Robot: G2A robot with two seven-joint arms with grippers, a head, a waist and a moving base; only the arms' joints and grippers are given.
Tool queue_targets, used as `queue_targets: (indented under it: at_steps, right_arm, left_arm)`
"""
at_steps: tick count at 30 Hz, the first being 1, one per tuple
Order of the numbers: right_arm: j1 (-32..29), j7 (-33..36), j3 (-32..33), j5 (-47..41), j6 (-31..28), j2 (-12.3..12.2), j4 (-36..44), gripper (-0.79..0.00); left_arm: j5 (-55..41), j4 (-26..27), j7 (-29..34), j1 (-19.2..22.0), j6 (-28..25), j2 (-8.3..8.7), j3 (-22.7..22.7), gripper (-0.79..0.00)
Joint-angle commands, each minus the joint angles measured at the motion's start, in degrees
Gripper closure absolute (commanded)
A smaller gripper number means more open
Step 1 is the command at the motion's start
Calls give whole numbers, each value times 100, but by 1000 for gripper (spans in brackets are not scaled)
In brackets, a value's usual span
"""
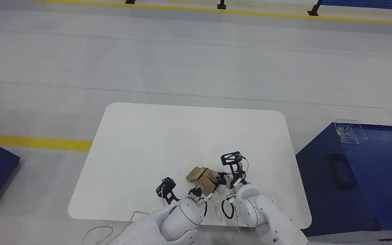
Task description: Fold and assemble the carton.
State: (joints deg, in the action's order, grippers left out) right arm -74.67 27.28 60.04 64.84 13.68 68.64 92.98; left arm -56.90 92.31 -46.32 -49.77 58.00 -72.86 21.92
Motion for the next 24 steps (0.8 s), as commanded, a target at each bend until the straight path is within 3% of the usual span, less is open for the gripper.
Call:
queue_targets:
  at_steps: [1,6,13,24]
  right_arm:
    - [18,13,-40,10,34,22,-64,-785]
    - [75,-3,-60,-24,105,71,-150,-785]
    - [112,-198,22,-148,164,124,-121,-785]
    - [-504,-371,934,-412,-12,13,409,-785]
  left_arm:
    - [-168,-72,4,143,0,-8,-95,-785]
    - [-157,-29,3,218,0,5,-43,-785]
    - [440,206,3,-76,0,-64,208,-785]
    - [716,-294,4,72,0,-431,93,-785]
